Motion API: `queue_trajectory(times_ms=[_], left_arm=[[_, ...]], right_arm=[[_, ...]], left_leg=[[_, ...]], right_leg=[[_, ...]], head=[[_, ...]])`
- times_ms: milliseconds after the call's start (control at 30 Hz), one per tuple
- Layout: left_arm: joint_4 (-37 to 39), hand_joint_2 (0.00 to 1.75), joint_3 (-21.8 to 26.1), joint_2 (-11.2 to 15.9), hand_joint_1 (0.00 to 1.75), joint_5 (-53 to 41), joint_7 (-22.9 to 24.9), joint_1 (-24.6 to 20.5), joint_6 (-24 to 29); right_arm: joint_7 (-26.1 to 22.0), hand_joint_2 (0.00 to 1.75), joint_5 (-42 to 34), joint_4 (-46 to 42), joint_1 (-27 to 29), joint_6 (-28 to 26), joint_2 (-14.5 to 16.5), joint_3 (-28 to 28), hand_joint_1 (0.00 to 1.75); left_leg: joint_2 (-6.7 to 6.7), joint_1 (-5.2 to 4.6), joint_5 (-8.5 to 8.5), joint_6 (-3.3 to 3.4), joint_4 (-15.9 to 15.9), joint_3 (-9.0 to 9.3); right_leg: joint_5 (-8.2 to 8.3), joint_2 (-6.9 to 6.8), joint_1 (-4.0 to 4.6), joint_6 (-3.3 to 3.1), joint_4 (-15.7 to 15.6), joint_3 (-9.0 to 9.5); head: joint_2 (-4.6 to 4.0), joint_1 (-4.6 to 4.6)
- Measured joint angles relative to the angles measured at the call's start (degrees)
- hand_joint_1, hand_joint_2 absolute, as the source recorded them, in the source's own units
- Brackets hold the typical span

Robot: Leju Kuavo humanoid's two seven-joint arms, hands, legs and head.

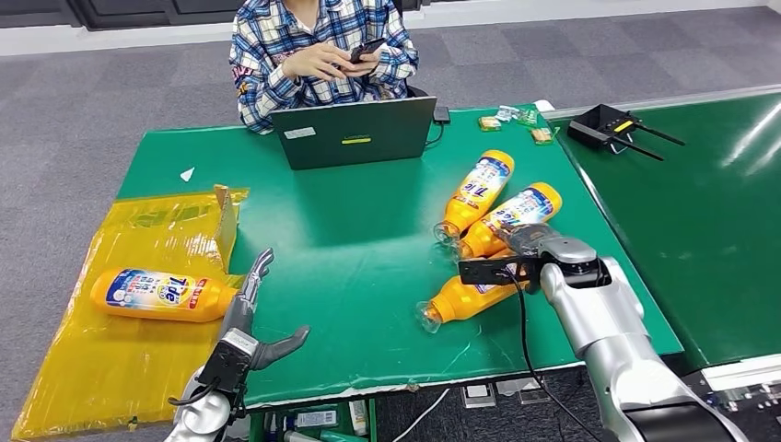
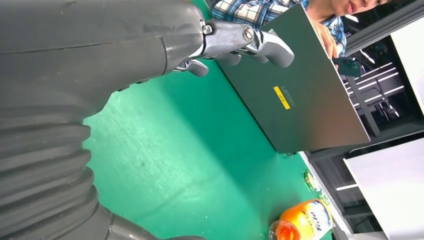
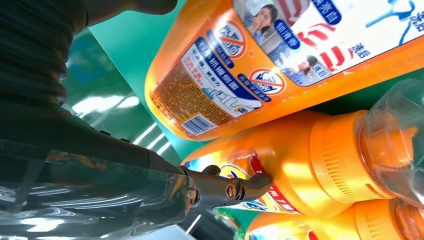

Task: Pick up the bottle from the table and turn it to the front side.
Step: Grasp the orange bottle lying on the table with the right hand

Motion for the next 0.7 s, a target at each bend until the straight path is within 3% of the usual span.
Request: queue_trajectory(times_ms=[433, 700], left_arm=[[-0.13, 1.75, 0.01, -0.02, 0.00, -0.86, 0.00, 0.51, -0.43], [-0.24, 1.75, 0.04, -0.02, 0.00, -1.22, 0.00, 0.79, -0.57]], right_arm=[[-1.23, 1.75, 0.30, 0.32, 4.08, -12.46, 1.00, 0.00, 0.00], [-2.21, 1.75, 0.73, 0.51, 6.75, -16.43, 2.39, 0.00, 0.00]], left_leg=[[0.06, 0.01, -0.01, -0.01, -0.01, 0.01], [0.07, 0.03, -0.01, -0.01, -0.01, 0.01]], right_leg=[[0.00, 0.07, 0.02, -0.01, 0.00, -0.04], [0.00, 0.08, 0.03, -0.02, 0.00, -0.05]], head=[[-0.01, 0.00], [-0.01, 0.00]])
